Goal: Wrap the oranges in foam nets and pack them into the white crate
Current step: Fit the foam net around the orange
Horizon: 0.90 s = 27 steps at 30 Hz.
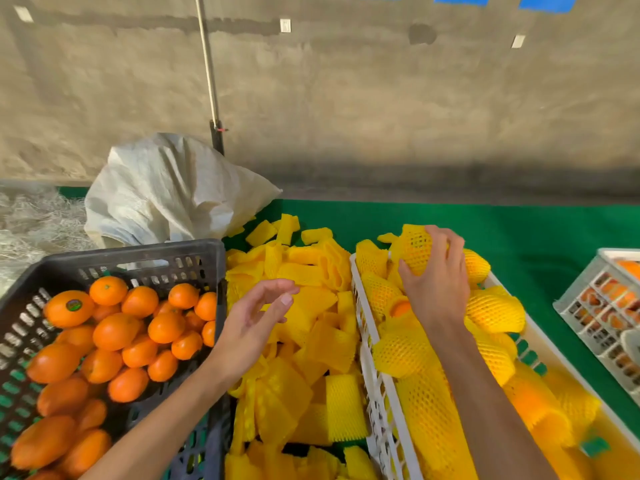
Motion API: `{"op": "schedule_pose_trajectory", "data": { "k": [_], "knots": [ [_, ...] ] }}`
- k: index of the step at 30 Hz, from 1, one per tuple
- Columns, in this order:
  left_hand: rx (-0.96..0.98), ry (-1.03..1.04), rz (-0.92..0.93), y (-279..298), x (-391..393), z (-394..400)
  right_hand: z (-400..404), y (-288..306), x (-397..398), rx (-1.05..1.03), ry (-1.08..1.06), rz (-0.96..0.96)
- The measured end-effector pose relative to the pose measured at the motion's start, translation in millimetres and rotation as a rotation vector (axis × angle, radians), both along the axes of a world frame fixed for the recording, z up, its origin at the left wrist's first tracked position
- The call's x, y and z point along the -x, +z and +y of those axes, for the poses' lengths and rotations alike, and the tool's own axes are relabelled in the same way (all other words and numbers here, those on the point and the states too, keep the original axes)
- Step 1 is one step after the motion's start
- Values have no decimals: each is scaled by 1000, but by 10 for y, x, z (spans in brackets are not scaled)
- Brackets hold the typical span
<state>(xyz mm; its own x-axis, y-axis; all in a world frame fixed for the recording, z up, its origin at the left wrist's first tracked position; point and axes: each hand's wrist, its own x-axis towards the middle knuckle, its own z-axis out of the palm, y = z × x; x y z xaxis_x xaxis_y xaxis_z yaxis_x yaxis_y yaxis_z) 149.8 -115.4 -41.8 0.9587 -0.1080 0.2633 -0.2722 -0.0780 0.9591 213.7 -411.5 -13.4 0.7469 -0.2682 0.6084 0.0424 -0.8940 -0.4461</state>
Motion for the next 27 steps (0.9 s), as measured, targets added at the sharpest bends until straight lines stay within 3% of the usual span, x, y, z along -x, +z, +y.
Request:
{"op": "schedule_pose_trajectory", "data": {
  "k": [3, 7, 15, 22, 27],
  "knots": [
    [-14, 14, 8, -7, 1, -18, -387, -60, -65, 26, -158, 148],
    [2, 29, 34, -9, -26, 0, -699, -182, -119, -38, -242, 639],
    [-29, 40, 40, -57, -70, 14, -632, -111, -186, -28, -122, 444],
    [-210, 103, 156, -157, -137, 2, -567, -106, -280, -34, -240, 645],
    [-382, 139, 178, -196, -167, -104, -587, -73, -312, 77, -193, 652]
  ]
}}
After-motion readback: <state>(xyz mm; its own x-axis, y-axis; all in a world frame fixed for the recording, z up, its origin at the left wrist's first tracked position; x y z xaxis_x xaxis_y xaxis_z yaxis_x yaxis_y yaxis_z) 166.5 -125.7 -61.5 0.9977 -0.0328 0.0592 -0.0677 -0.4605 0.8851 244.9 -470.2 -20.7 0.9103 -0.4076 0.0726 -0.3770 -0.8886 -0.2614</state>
